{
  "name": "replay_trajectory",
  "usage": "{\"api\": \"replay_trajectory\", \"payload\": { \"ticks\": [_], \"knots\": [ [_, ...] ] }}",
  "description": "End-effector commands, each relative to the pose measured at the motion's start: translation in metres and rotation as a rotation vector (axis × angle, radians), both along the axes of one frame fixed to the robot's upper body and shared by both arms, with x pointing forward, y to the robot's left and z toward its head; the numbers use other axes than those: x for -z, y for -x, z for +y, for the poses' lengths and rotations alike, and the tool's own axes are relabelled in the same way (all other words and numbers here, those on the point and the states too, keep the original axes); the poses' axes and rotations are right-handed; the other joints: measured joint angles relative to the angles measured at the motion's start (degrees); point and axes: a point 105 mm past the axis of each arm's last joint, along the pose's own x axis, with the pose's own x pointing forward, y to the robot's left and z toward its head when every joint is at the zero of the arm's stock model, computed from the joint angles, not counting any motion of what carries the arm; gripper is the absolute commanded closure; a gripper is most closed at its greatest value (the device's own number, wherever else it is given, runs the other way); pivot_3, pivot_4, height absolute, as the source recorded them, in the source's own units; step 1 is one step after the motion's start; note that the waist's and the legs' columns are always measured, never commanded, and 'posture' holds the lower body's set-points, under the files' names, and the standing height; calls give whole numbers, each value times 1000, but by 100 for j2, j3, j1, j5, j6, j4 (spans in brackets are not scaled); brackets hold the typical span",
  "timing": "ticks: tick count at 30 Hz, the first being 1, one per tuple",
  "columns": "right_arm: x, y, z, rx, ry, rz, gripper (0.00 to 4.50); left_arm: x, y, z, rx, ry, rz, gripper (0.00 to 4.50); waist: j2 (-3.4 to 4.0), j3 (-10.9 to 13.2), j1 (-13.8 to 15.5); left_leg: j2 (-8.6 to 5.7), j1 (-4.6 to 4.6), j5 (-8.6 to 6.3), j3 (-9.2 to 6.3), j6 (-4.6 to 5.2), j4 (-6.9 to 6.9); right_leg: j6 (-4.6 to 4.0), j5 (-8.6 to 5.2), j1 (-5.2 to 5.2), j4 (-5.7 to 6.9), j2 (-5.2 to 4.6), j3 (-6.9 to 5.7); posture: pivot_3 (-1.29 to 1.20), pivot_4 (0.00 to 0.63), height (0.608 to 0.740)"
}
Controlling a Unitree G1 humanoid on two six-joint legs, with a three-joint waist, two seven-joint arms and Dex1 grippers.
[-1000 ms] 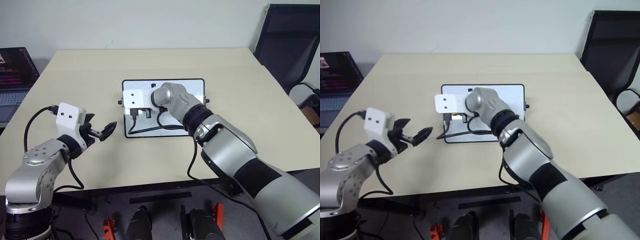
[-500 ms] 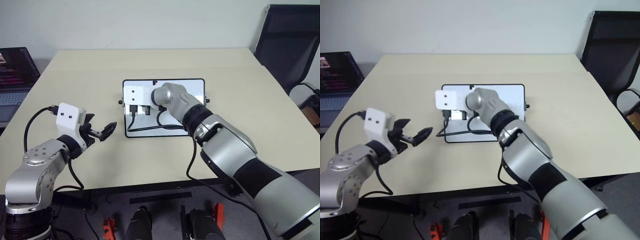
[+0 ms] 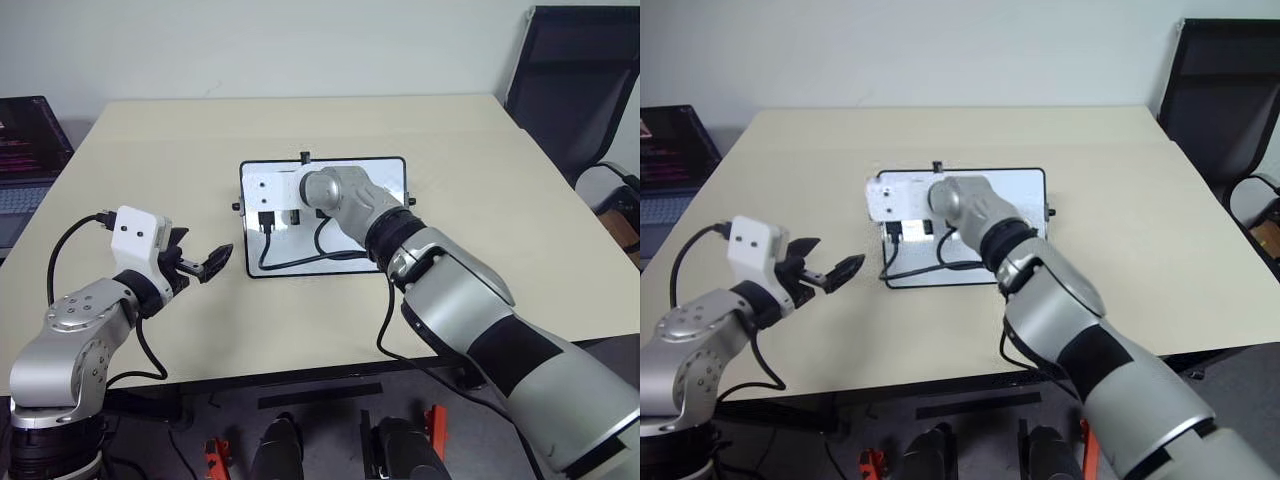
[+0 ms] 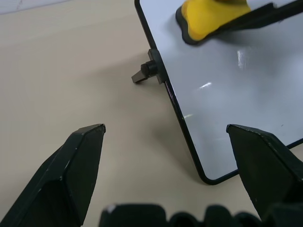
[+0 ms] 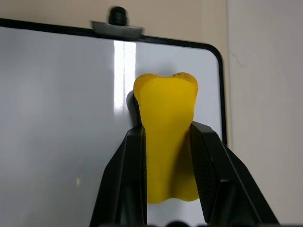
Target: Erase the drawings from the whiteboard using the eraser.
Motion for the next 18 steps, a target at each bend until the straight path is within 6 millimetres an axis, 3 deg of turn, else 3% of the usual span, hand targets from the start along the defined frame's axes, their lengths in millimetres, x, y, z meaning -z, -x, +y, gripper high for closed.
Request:
{"api": "replay_trajectory", "payload": {
  "ticks": [1, 4, 6, 9, 14, 16, 18],
  "knots": [
    [-12, -5, 0, 20, -21, -129, 3535, -15, 3, -2, 8, -20, -66, 0, 0, 0, 1, 0, 0, 0, 0, 0, 2, 3, 2, 0, 0, 0, 1, 0, 150, 740],
    [-36, -9, 0, 36, -89, -246, 3535, -15, 3, -2, 8, -20, -66, 0, 0, 0, 25, 0, -1, 2, -1, 1, 4, -1, 0, -1, -1, 0, 1, 0, 150, 740],
    [-35, -9, -1, 34, -81, -247, 3535, -15, 3, -2, 8, -20, -65, 0, 0, 0, 34, 0, -1, 2, -1, 1, 5, -1, 4, -1, -2, -1, 2, 0, 150, 740],
    [-18, -7, 0, 10, -1, -226, 3535, -15, 3, -2, 7, -20, -66, 0, 0, 0, 28, 0, -2, 2, -1, 1, 0, -13, 13, -1, -4, -1, 1, 0, 150, 740],
    [26, 1, -2, -52, 188, -151, 3536, -15, 3, -1, 2, -20, -65, 0, -1, -1, 6, 0, -1, 0, 0, -1, -9, -16, 10, -1, -2, 0, 0, 0, 150, 740],
    [29, 1, -2, -61, 194, -158, 3536, -15, 4, 0, 0, -20, -65, 0, -1, -1, 2, 0, 2, 0, -1, -1, -5, -15, 9, 2, -1, 0, -1, 0, 150, 740],
    [20, 0, 0, -47, 142, -186, 3536, -15, 3, 0, 0, -20, -65, 0, -1, -1, 15, 0, 5, 1, -3, 0, 2, -11, 11, 3, 3, 0, -1, 0, 150, 740]
  ]
}}
